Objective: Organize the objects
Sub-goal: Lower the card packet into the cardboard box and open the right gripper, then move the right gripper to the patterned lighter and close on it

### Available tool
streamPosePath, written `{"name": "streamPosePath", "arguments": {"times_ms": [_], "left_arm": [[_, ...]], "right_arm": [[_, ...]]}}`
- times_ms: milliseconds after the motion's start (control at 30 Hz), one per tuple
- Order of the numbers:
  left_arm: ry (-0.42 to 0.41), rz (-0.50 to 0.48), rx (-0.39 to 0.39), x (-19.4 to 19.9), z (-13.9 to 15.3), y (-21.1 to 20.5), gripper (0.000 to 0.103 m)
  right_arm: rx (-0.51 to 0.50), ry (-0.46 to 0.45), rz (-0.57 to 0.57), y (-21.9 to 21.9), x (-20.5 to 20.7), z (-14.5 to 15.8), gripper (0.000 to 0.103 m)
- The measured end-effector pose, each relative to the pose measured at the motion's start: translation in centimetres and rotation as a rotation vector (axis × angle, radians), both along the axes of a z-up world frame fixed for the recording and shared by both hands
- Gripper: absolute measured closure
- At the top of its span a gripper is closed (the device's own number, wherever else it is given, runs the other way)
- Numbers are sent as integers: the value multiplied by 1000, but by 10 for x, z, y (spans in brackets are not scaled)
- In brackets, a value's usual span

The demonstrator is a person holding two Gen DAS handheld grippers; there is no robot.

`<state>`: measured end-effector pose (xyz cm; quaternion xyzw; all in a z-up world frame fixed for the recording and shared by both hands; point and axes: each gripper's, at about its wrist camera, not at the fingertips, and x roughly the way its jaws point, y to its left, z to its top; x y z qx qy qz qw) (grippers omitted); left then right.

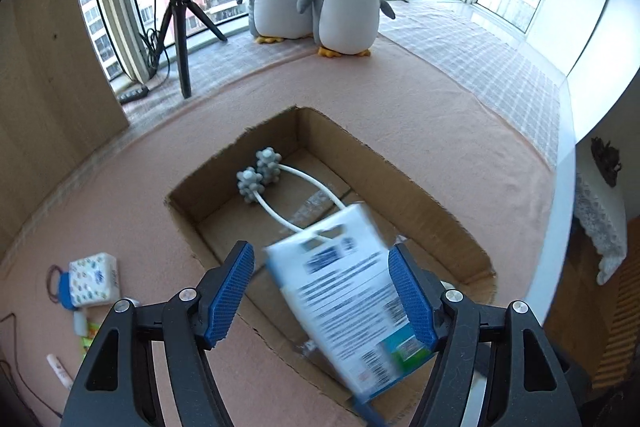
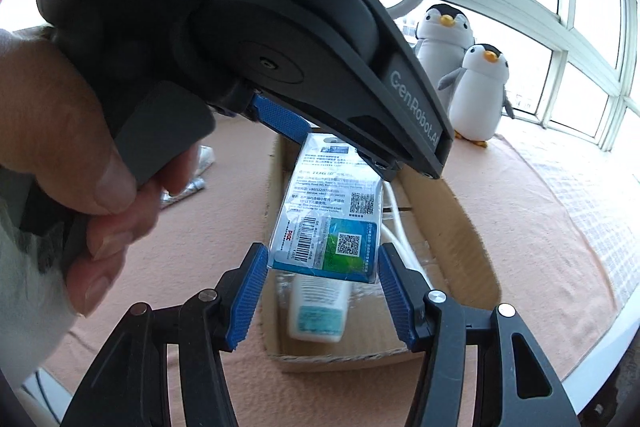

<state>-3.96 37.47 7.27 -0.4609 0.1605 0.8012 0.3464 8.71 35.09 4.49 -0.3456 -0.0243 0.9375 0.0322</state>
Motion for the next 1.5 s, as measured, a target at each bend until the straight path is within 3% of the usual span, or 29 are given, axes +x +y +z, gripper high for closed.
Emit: {"name": "streamPosePath", "arguments": {"times_ms": [67, 100, 300, 533, 700, 867, 933, 1100, 1300, 1433, 1500], "left_arm": [[37, 31, 3, -3, 3, -11, 16], [52, 49, 9, -6, 5, -20, 15], [67, 177, 17, -30, 4, -85, 15], [67, 385, 9, -41, -4, -194, 15], [48, 563, 14, -31, -17, -288, 14], [1, 712, 28, -1, -40, -378, 14], [-16, 752, 34, 13, -50, -404, 14], [-53, 836, 50, 41, -66, -452, 14], [-54, 916, 82, 57, -67, -481, 14], [-45, 928, 91, 58, -63, -486, 14], [-47, 925, 91, 56, -63, -484, 14]], "right_arm": [[10, -45, -46, 7, -8, -6, 49], [9, -46, -65, 10, -9, -7, 49], [10, -12, -52, 0, -16, 3, 47], [-14, -43, 104, -50, -40, -7, 46], [-143, -162, 241, -92, -62, -37, 41], [-290, -306, 294, -122, -92, -73, 41], [-313, -309, 299, -134, -104, -80, 36], [-308, -307, 283, -151, -140, -79, 30], [-190, -305, 250, -171, -182, -83, 30], [-119, -300, 238, -174, -179, -84, 43], [-84, -286, 237, -173, -172, -84, 60]]}}
